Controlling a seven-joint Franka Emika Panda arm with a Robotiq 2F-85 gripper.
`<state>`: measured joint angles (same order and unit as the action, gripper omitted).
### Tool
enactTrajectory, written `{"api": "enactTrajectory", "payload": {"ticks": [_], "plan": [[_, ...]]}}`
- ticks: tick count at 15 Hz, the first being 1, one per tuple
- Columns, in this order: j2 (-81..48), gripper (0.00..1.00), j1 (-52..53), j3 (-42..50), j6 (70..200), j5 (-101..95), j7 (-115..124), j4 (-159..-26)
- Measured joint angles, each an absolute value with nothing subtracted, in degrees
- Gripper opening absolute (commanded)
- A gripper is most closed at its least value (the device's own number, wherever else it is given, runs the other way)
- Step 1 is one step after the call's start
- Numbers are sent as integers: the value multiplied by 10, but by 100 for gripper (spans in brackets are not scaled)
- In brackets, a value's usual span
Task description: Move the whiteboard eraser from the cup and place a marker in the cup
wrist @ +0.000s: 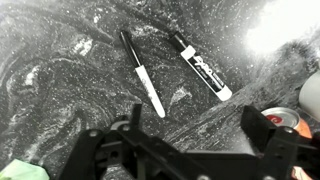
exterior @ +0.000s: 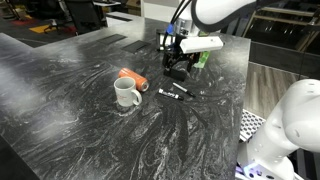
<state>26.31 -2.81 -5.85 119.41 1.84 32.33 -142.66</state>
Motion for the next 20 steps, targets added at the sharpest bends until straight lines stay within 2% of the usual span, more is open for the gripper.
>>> {"api": "enactTrajectory", "payload": {"ticks": [6,13,20], "plan": [[179,100,-3,-55,1216,18,160,-1404],[137,100,31,-43,1213,22,-29,-1399],[106,100,39,-31,1216,23,-106,-1397]]}}
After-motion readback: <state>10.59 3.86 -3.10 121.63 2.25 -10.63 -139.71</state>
